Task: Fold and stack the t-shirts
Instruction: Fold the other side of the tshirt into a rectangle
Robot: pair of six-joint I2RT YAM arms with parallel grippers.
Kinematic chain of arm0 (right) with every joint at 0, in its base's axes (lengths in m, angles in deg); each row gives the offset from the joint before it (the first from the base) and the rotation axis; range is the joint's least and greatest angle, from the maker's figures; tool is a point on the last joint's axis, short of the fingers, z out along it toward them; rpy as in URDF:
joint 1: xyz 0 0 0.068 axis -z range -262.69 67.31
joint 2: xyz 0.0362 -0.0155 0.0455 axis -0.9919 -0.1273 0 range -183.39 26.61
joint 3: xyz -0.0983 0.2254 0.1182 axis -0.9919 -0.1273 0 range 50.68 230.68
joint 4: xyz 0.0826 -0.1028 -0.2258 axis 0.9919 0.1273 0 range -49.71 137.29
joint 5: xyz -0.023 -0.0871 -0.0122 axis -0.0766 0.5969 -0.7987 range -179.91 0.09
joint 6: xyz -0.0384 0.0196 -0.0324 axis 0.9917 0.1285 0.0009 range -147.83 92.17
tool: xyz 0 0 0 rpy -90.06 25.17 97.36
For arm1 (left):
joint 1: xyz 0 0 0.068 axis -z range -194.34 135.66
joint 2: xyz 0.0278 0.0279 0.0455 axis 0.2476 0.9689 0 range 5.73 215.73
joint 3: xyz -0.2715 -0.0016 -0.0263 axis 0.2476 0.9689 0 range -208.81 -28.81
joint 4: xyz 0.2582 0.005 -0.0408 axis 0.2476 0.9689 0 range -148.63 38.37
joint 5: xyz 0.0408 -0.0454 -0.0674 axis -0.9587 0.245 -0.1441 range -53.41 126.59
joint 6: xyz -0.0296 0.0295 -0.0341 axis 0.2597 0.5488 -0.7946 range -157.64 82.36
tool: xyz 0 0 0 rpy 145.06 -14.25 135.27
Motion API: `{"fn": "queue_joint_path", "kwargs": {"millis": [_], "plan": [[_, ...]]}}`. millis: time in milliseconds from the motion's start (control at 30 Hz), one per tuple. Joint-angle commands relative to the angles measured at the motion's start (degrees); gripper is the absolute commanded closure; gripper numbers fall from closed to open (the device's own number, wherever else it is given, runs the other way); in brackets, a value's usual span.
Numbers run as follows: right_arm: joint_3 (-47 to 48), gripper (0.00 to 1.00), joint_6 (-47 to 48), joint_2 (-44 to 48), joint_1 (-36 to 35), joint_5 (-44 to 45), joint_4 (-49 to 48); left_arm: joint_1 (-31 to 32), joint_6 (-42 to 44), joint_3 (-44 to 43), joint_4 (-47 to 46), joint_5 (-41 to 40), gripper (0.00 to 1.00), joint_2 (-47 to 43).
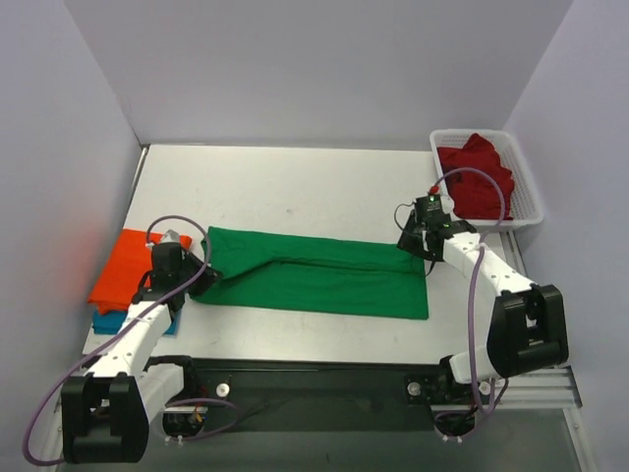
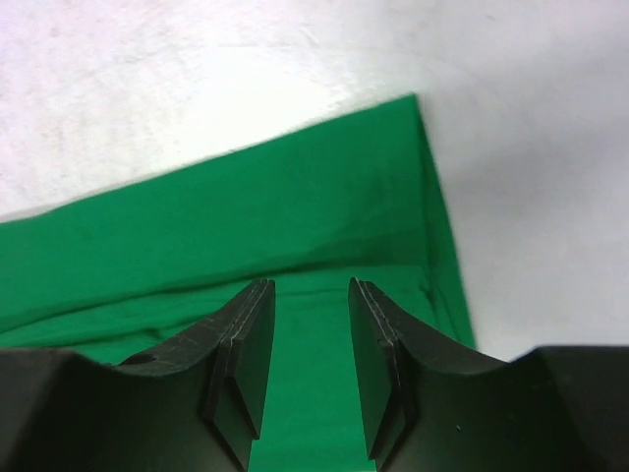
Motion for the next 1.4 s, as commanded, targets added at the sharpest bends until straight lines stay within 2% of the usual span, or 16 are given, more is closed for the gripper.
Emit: {"fn": "queue_joint_path", "kwargs": {"millis": [0, 100, 333, 600, 1000, 1167, 1367], "plan": [[4.9, 0.64, 0.85, -4.62, -2.35, 4.11, 1.4, -0.38, 0.1, 1.75, -0.89, -0.45, 1.0, -1.29], [7.81, 0.64, 1.38, -9.8, -3.67, 4.46, 1.31, -0.38, -0.08, 3.51, -0.98, -0.62, 1.0, -1.55], [7.2, 0.65, 1.12, -13.24, -4.99, 4.29, -0.09, -0.38, -0.34, 5.8, -2.38, -1.15, 1.0, -1.47], [-0.35, 0.66, -0.47, -8.77, -5.78, 3.32, -1.94, -0.38, -0.25, 5.8, -3.0, -1.06, 1.0, -0.77], [-6.25, 0.67, -1.17, -2.61, -6.13, 2.88, -2.73, -0.38, -0.08, 6.07, -5.37, 0.6, 1.0, 0.03], [-4.59, 0.67, -1.26, -1.73, -6.66, 1.83, -2.38, -0.29, 0.01, 6.42, -8.01, 3.77, 0.86, -0.59], [2.25, 0.67, -0.21, -3.48, -11.31, 3.05, 0.17, -0.38, -0.16, 5.89, -4.5, 2.37, 0.73, -3.21]]}}
